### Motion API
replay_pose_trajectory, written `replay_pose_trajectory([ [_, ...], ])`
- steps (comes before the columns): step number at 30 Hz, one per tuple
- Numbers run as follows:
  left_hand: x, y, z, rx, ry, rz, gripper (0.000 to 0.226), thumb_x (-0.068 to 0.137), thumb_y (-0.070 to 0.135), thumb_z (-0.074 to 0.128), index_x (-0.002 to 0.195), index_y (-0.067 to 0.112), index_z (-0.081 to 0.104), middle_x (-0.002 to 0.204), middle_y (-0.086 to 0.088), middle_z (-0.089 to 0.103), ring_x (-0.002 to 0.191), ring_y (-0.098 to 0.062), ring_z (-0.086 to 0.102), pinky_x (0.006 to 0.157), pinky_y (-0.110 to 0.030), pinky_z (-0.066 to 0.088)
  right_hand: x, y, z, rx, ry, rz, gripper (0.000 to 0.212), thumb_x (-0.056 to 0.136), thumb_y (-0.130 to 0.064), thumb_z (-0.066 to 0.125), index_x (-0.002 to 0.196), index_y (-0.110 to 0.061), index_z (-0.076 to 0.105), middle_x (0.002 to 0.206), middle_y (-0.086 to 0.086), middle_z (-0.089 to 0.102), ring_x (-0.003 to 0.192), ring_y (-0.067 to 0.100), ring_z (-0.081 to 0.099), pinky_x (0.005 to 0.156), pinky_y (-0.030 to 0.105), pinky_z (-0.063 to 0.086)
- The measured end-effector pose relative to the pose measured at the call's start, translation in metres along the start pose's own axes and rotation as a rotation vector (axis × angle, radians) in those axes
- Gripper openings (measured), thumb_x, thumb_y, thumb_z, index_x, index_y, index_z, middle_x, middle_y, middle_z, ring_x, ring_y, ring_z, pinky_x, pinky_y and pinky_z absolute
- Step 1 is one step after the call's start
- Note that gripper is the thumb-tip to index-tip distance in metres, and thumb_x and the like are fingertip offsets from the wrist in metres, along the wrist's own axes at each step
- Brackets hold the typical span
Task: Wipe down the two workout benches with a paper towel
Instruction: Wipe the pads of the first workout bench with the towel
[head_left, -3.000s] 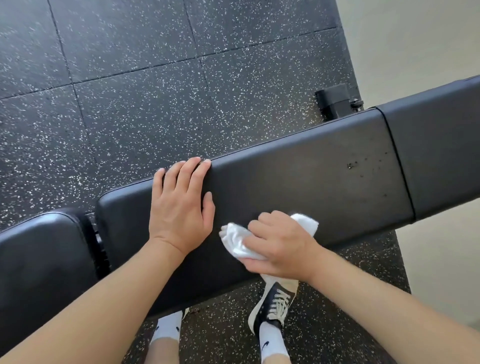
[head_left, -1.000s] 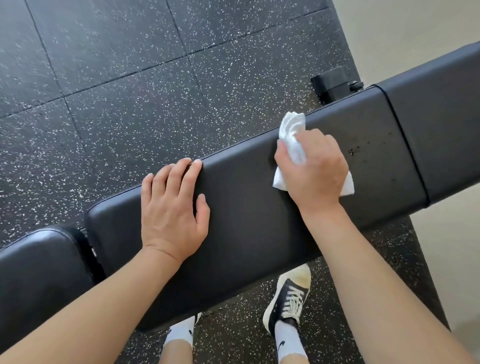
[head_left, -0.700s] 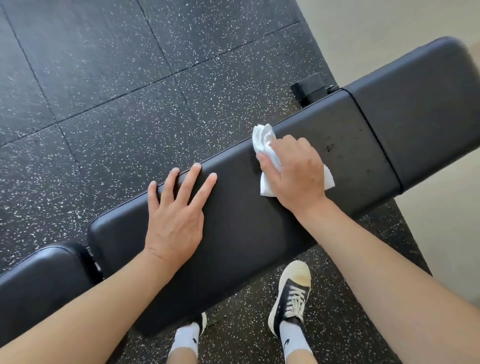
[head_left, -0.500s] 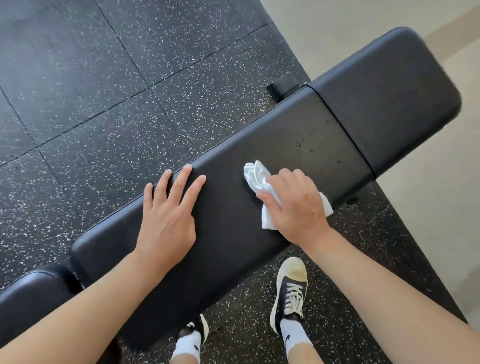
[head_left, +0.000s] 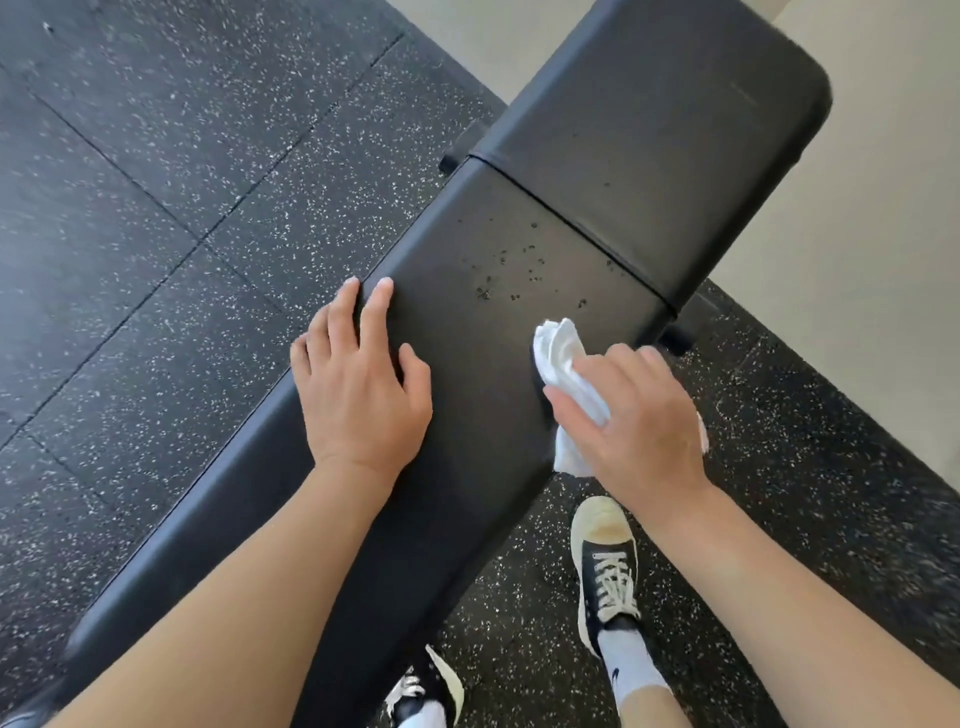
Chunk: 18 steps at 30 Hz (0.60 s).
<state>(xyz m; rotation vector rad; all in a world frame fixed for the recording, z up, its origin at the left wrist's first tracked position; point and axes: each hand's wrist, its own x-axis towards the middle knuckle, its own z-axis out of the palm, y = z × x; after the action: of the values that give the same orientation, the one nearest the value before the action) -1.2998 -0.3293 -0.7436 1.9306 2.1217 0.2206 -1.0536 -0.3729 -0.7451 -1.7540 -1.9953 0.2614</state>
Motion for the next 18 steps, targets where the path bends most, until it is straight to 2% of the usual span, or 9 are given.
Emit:
replay_pose_trajectory([
  [3,0.002,0.003,0.0,0.004,0.025,-0.006,0.062,0.094,0.034,0.044,0.155,0.021,0.042,0.162,-0.009,0.041,0.141,-0.037,0.042,0.12,-0.055,0.03,0.033,-0.029,0.024,0.023,0.096,0.004,0.019,0.089,-0.027,0.076,0.1,-0.016,0.065,0.07,0.004,0.046,0.067,0.026,0.04,0.056,0.042,0.044],
  [6,0.001,0.001,0.004,0.004,0.039,-0.008,0.063,0.093,0.033,0.044,0.155,0.023,0.041,0.162,-0.007,0.04,0.142,-0.034,0.041,0.12,-0.054,0.028,0.075,-0.06,0.048,0.037,0.091,0.032,0.027,0.086,-0.031,0.074,0.103,-0.01,0.075,0.071,0.003,0.05,0.068,0.024,0.043,0.054,0.041,0.045],
  [10,0.002,-0.002,0.007,0.009,0.045,-0.017,0.065,0.092,0.033,0.045,0.157,0.027,0.038,0.164,-0.004,0.037,0.144,-0.033,0.04,0.12,-0.053,0.028,0.102,-0.078,0.066,0.098,0.078,0.021,0.026,0.086,-0.031,0.071,0.102,-0.011,0.075,0.072,0.001,0.051,0.068,0.022,0.039,0.055,0.04,0.043],
  [12,0.002,-0.002,0.008,0.018,0.044,-0.006,0.066,0.091,0.032,0.046,0.157,0.026,0.037,0.163,-0.004,0.037,0.143,-0.035,0.041,0.12,-0.054,0.029,0.093,-0.07,0.058,0.108,0.08,-0.018,0.023,0.087,-0.028,0.071,0.102,-0.012,0.076,0.071,0.001,0.048,0.068,0.021,0.034,0.054,0.041,0.042],
  [14,0.002,-0.002,0.009,0.029,0.05,0.005,0.067,0.09,0.032,0.046,0.156,0.024,0.038,0.162,-0.006,0.037,0.141,-0.036,0.043,0.119,-0.055,0.031,0.07,-0.049,0.042,0.082,0.079,-0.053,0.015,0.089,-0.024,0.07,0.092,-0.01,0.075,0.069,0.002,0.045,0.066,0.023,0.034,0.052,0.042,0.041],
  [18,0.002,-0.005,0.011,0.035,0.073,0.016,0.067,0.09,0.032,0.046,0.156,0.021,0.039,0.161,-0.008,0.039,0.139,-0.038,0.045,0.118,-0.055,0.031,0.018,0.003,0.01,-0.082,0.036,-0.154,0.023,0.095,-0.017,0.069,0.074,-0.007,0.07,0.066,0.006,0.048,0.061,0.028,0.034,0.056,0.041,0.034],
])
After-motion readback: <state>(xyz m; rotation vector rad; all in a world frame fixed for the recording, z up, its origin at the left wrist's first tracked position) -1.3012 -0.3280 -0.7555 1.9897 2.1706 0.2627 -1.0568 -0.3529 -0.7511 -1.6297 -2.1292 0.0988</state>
